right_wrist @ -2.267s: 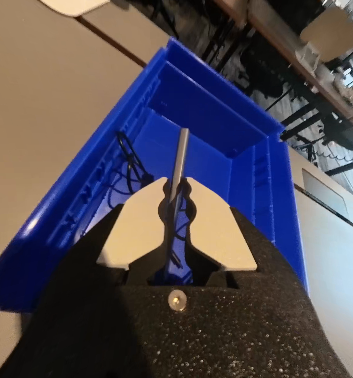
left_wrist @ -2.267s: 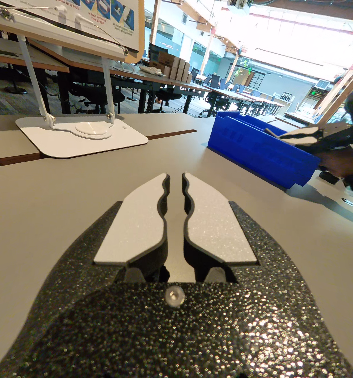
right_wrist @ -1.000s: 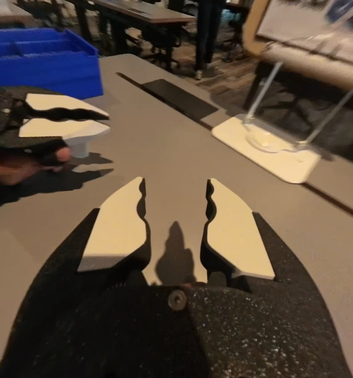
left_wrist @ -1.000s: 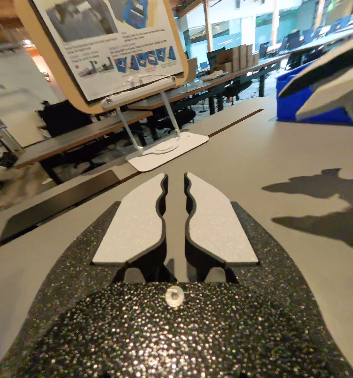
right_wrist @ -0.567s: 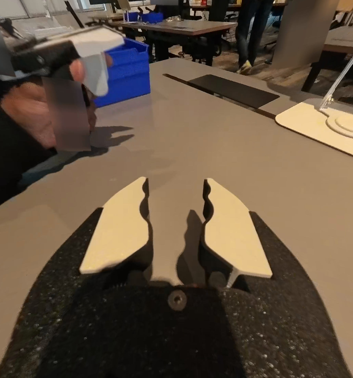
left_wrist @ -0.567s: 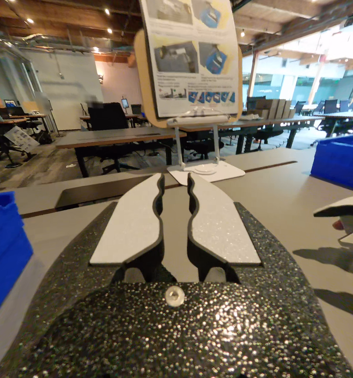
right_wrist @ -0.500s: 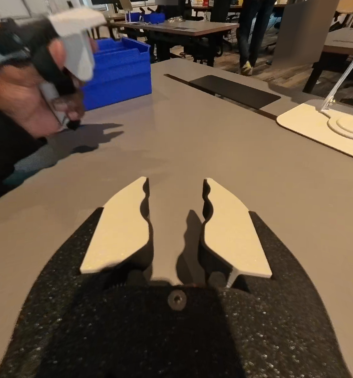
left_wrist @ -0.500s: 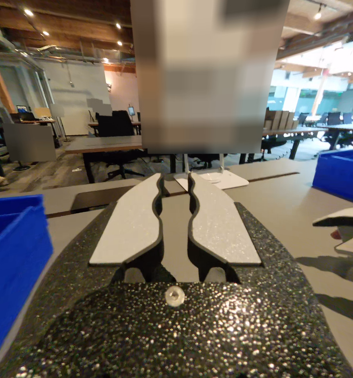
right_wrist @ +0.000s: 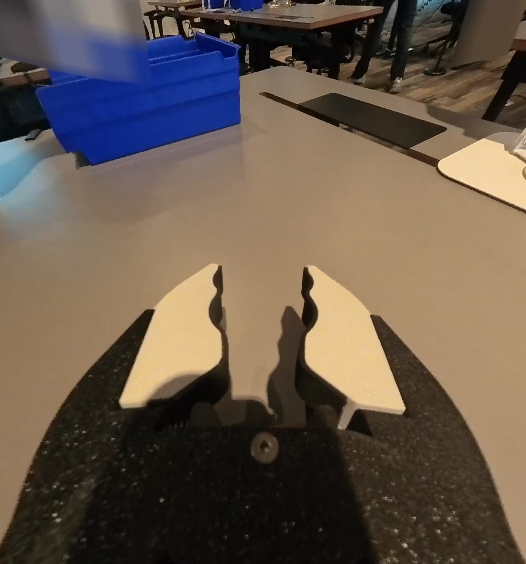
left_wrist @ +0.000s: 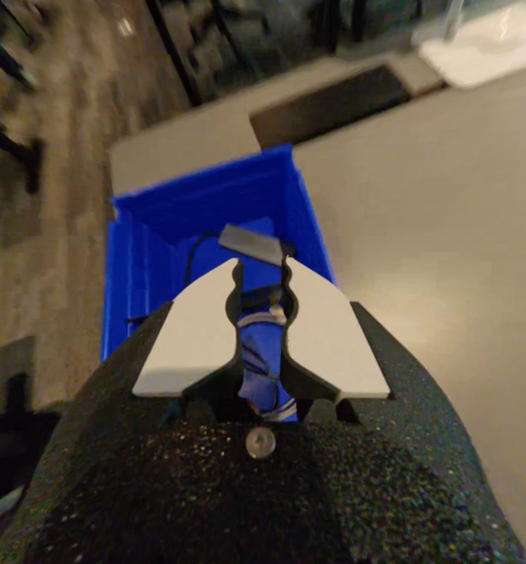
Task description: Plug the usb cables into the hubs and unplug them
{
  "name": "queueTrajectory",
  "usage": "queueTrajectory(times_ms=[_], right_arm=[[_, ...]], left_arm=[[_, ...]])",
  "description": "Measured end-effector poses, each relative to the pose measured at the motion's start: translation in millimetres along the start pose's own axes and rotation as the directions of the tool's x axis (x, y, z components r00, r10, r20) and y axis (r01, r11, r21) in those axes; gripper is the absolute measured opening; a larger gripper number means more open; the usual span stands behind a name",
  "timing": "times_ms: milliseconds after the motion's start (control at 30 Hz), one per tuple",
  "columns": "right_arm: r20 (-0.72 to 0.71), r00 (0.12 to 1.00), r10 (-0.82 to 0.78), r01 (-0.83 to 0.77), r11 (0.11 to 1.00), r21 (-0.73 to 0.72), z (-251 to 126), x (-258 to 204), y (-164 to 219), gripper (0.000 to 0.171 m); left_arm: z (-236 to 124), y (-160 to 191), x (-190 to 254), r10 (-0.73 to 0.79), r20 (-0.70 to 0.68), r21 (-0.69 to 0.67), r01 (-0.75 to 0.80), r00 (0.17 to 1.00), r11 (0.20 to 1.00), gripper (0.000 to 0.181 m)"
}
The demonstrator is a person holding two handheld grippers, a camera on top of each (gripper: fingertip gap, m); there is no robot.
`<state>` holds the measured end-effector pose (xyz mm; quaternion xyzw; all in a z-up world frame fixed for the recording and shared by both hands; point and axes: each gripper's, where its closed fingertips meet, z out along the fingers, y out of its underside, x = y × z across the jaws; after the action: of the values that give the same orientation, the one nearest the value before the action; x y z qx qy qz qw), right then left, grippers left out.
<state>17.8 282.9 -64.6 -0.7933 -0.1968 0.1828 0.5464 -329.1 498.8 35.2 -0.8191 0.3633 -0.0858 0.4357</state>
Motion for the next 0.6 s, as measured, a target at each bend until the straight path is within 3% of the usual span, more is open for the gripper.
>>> queueTrajectory(times_ms=[133, 267, 400, 600], right_arm=[[0.003, 0.999, 0.049, -0.049, 0.999, 0.006, -1, 5, -1, 0.048], [0.02, 0.992, 0.125, -0.125, 0.992, 0.018, -1, 11, -2, 0.044], [0.041, 0.984, 0.174, -0.174, 0.985, 0.013, 0, 14, -1, 0.042], [0.033, 0.991, 0.129, -0.129, 0.992, 0.007, 1, 11, -1, 0.042]], left_arm=[[27, 58, -28, -0.03, -0.002, -0.223, 0.029, 1.0, 0.974, 0.021], [22, 104, -46, -0.011, 0.049, -0.454, 0.032, 0.999, 0.89, 0.024], [12, 111, -51, -0.038, 0.078, -0.535, 0.074, 0.996, 0.841, 0.026], [25, 132, -36, -0.155, 0.122, -0.62, 0.197, 0.98, 0.759, 0.027]])
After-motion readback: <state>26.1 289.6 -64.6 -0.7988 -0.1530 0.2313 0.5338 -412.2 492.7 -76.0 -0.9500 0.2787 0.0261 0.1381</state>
